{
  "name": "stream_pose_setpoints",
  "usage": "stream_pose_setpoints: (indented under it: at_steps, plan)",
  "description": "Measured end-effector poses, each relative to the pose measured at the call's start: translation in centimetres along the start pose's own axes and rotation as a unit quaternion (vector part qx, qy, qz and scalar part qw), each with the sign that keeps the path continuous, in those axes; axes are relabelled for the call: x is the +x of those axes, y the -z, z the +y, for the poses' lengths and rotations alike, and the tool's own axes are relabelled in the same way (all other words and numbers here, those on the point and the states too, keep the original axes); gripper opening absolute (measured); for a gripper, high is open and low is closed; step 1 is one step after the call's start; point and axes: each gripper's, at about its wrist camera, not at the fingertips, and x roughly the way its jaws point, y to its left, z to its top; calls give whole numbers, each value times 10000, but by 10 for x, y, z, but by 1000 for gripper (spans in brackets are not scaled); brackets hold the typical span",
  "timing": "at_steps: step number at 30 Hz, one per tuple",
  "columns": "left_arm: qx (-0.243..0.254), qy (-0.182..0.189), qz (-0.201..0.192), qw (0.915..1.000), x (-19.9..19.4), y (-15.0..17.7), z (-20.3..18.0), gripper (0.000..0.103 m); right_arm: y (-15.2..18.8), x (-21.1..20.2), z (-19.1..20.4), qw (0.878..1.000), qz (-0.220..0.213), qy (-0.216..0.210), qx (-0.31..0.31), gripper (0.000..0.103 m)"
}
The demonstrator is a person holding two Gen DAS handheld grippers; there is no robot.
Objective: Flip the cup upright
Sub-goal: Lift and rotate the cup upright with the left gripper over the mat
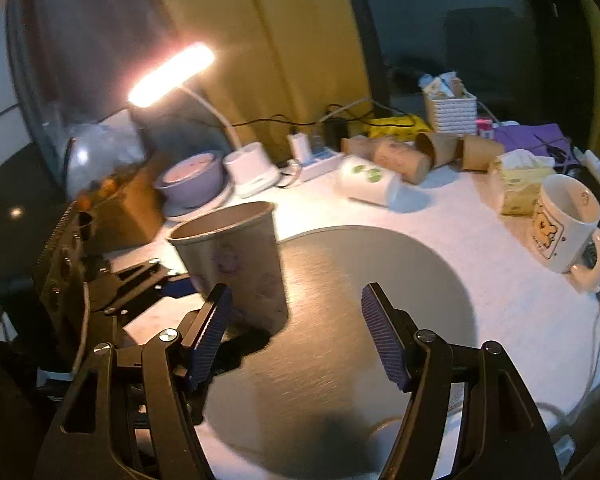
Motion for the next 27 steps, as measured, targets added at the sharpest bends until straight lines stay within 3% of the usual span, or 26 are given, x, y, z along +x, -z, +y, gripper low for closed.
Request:
stream_pose_setpoints:
  at_steps: [17, 27]
  plan:
    - [573, 347, -289, 9973, -48, 29, -42, 64, 20, -27, 42, 9985, -98, -544, -35, 74]
    - [745, 285, -339, 9962, -41, 37, -49, 64, 25, -17, 28, 9979, 36, -578, 297, 74]
